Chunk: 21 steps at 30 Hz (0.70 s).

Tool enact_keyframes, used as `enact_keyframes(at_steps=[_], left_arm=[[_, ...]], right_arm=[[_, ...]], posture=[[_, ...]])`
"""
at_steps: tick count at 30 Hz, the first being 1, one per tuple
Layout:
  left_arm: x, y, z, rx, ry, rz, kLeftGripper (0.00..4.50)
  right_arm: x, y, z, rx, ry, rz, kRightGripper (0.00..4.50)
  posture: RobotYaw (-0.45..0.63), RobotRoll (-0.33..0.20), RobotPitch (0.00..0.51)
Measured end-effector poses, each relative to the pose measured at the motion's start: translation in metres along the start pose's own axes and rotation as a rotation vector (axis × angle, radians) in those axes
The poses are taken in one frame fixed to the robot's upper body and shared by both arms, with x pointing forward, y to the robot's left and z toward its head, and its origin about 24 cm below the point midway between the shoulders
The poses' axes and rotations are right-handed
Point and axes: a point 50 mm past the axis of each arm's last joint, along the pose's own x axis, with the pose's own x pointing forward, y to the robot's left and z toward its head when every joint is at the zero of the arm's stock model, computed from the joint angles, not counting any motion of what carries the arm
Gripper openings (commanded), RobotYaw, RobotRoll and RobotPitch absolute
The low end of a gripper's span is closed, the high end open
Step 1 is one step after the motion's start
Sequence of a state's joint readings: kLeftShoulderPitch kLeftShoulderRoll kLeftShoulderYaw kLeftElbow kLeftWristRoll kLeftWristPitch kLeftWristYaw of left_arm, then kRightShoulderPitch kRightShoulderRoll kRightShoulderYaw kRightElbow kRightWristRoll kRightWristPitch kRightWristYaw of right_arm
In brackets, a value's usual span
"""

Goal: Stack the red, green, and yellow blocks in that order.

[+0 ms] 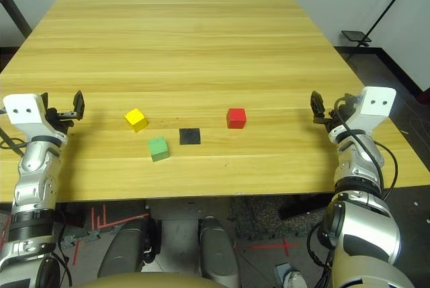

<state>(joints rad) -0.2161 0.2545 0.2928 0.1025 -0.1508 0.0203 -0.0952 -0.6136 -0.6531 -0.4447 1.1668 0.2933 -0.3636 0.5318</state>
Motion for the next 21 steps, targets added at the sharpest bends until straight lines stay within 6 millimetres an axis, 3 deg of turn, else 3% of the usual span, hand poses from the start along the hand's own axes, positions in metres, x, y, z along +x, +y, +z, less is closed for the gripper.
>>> enact_keyframes(at_steps=[7,10,13,14,21], left_arm=[[0.0,-0.005,0.002,-0.04,0.03,-0.02,4.45],[0.009,-0.025,0.042,-0.11,0.009,-0.221,4.45],[0.014,-0.044,0.097,-0.058,-0.049,-0.56,4.45],[0.011,-0.048,0.103,-0.027,-0.042,-0.659,4.45],[-0.007,-0.061,0.079,0.093,0.178,-1.076,4.45]], right_arm=[[0.002,0.004,0.0,-0.001,0.019,0.057,4.5],[0.014,0.018,0.015,-0.053,0.08,0.299,4.5],[0.03,0.046,0.056,-0.195,0.102,0.695,4.5],[0.031,0.052,0.065,-0.234,0.11,0.781,4.5],[0.031,0.079,0.063,-0.425,0.36,1.15,4.5]], posture=[[0.09,-0.095,0.074],[0.11,-0.11,0.07],[0.14,-0.125,0.055],[0.14,-0.131,0.051],[0.19,-0.147,0.038]])
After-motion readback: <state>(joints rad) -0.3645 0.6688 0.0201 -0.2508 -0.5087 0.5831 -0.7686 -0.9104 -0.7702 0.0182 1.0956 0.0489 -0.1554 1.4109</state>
